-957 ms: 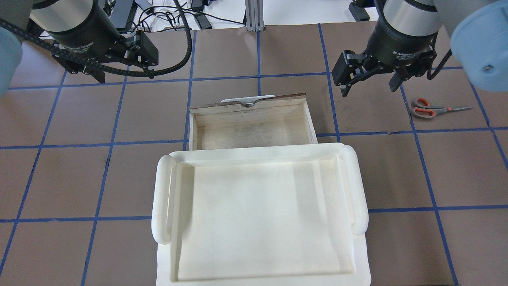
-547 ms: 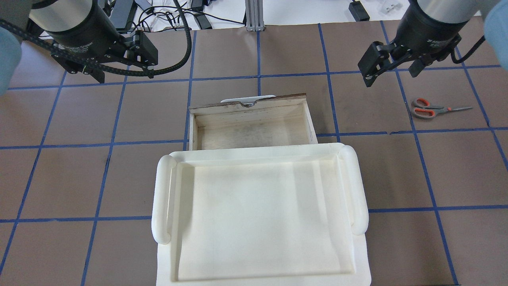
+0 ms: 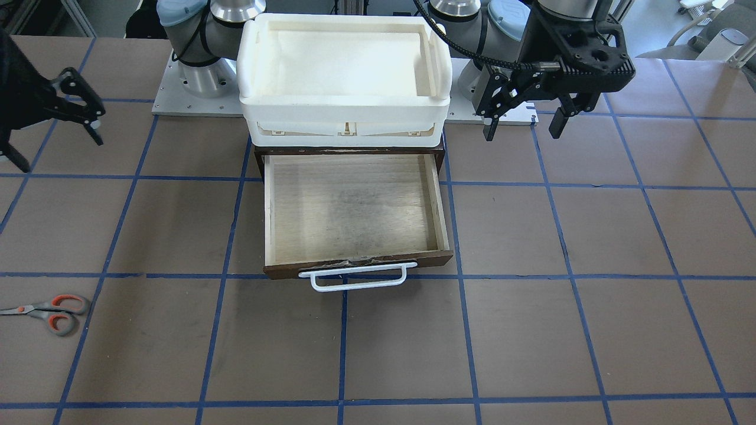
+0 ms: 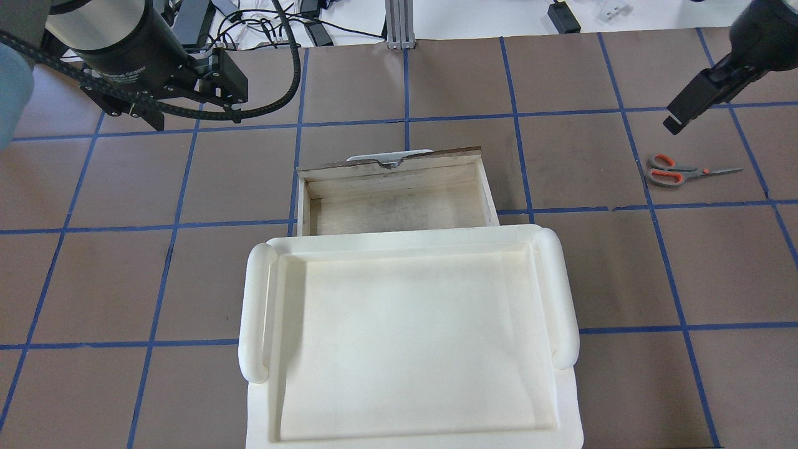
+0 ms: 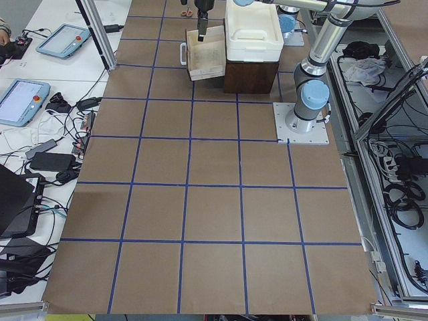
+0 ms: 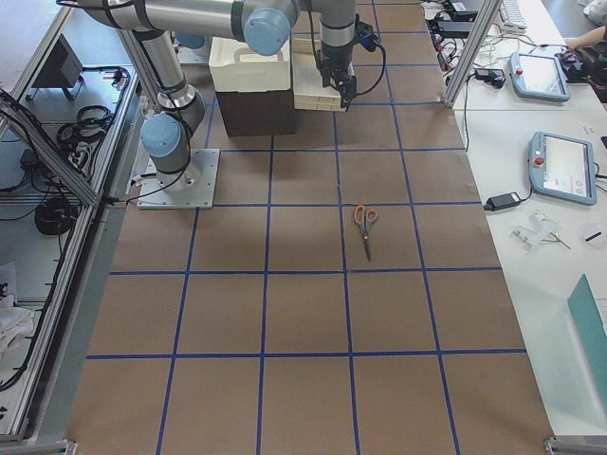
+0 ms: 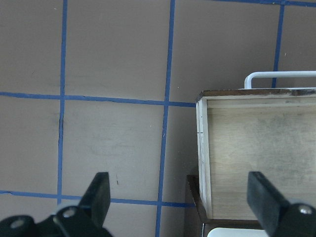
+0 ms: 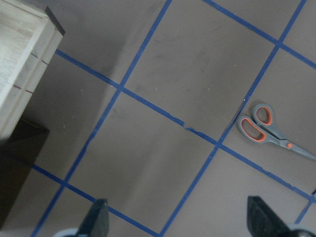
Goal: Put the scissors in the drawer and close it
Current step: 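Lower the open right gripper over the scissors handles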
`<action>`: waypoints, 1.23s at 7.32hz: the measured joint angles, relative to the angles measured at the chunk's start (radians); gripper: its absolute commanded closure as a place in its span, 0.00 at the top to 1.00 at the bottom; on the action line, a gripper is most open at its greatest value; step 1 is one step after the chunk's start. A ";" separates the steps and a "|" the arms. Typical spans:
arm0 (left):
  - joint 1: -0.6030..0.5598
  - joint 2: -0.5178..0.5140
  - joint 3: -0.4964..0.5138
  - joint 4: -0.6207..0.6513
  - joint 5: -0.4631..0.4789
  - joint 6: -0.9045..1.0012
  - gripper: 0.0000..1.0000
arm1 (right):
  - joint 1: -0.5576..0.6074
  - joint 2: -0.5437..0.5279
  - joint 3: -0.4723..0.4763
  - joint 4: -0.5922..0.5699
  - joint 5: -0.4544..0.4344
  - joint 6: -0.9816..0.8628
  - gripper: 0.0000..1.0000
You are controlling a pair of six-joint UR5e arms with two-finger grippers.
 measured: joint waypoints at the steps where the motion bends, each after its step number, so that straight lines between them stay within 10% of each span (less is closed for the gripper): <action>1: 0.000 0.000 0.000 0.000 0.000 0.000 1.00 | -0.058 0.036 0.000 -0.010 -0.001 -0.155 1.00; 9: 0.001 0.000 0.000 0.000 0.000 0.000 1.00 | -0.223 0.460 -0.010 -0.445 -0.061 -1.123 1.00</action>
